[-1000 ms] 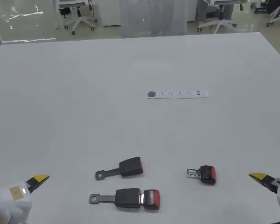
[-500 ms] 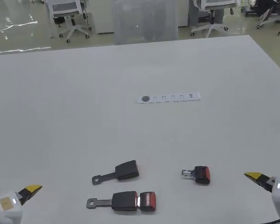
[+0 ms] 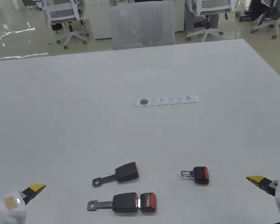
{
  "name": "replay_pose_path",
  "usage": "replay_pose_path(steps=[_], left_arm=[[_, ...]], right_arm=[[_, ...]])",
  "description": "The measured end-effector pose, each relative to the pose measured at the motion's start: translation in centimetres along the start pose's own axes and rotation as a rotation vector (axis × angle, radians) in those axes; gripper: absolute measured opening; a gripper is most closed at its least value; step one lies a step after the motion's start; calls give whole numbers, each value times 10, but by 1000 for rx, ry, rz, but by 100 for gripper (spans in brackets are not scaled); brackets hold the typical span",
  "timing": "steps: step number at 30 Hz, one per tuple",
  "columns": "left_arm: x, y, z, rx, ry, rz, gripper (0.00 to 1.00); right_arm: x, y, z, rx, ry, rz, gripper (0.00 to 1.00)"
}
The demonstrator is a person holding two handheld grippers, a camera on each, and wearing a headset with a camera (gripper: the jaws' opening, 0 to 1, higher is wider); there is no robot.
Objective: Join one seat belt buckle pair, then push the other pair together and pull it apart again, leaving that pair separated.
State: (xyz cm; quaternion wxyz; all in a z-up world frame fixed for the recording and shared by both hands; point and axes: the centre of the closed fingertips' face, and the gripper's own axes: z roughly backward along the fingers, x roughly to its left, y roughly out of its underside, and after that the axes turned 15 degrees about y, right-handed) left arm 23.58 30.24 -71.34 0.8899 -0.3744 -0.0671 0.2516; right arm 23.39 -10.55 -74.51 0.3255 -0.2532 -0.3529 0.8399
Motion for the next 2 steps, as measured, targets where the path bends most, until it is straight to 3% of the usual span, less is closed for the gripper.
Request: replay_pose_path(steps=[2], left_arm=[[-1,0,-1,2,9,-7,100]], right_arm=[[-1,1,1,1,6,-5,98]])
